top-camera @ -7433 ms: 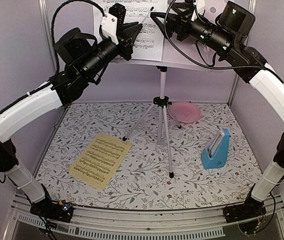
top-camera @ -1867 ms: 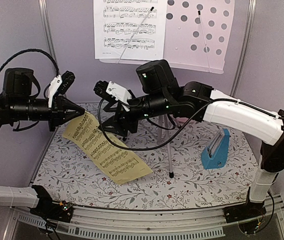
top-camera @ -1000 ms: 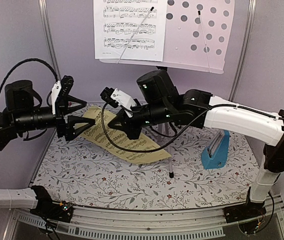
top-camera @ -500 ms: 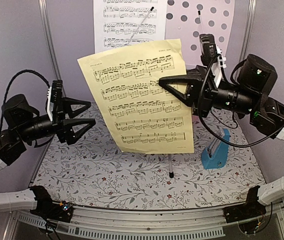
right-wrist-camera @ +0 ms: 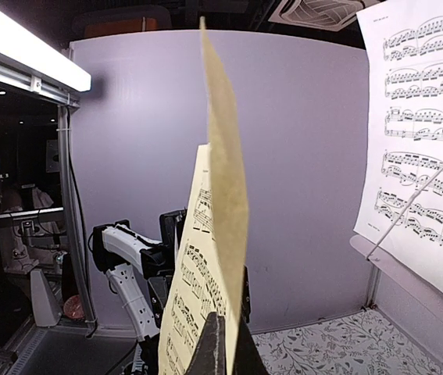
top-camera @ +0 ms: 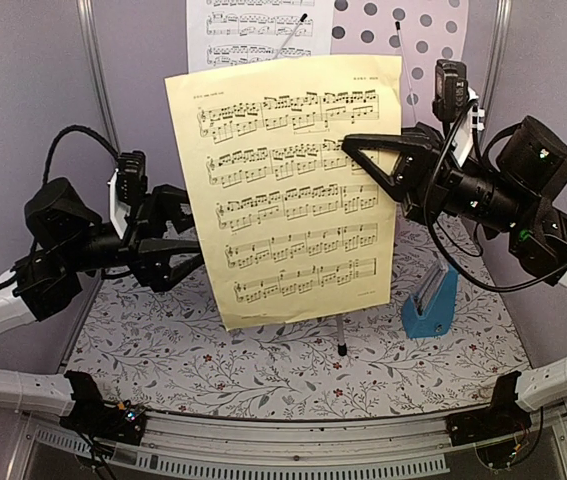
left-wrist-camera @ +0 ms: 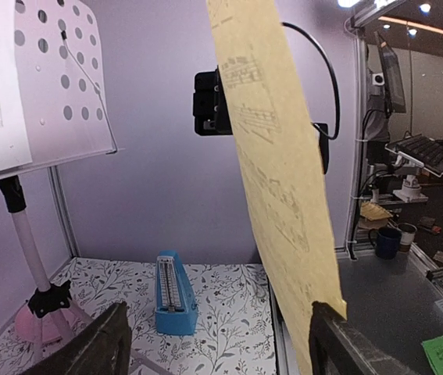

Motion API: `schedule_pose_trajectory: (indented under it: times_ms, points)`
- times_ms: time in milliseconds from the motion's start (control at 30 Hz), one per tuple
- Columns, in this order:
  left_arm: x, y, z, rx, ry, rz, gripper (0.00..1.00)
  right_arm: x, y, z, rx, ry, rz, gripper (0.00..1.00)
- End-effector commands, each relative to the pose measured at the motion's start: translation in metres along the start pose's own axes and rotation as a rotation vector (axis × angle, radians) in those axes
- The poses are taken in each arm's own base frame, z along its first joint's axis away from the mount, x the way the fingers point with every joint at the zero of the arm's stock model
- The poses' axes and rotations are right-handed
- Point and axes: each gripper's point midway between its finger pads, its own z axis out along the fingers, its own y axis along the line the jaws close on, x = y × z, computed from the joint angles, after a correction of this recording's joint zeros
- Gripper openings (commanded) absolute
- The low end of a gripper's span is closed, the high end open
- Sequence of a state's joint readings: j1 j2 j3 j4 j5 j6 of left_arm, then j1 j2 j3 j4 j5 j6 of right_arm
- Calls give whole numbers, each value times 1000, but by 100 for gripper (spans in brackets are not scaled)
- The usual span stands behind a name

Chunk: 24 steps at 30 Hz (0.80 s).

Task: Set up the instrument practice props

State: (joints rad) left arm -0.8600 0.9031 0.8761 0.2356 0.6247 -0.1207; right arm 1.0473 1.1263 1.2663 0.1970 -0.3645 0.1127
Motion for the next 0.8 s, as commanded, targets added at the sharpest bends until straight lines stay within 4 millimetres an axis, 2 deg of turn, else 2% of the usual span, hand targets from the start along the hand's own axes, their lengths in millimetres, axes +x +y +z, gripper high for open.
schedule_pose_trajectory:
  times_ms: [0, 67, 167, 367, 500, 533, 667, 767]
  points:
    - [-20, -1, -6, -35, -59, 49, 82, -17, -3, -11, 40, -54, -19, 0]
    - [-20, 2, -13, -76, -61, 49, 87, -17, -5, -16, 53, -53, -24, 0]
    - [-17, 0, -17, -74, -58, 32, 90, -13, -7, -21, 70, -38, -25, 0]
    - [-18, -2, 1, 7, -67, -1, 90, -17, -4, -23, 54, -48, -18, 0]
    - [-25, 1, 23, 41, -65, 1, 83, -20, -2, -24, 48, -56, -16, 0]
    - [-27, -1, 28, 57, -69, 5, 81, -11, -5, -25, 58, -41, -10, 0]
    - [-34, -8, 44, 83, -93, 24, 73, -9, -9, -29, 89, -43, -5, 0]
    - [-36, -7, 52, 66, -104, 26, 60, -7, -10, -31, 100, -42, -4, 0]
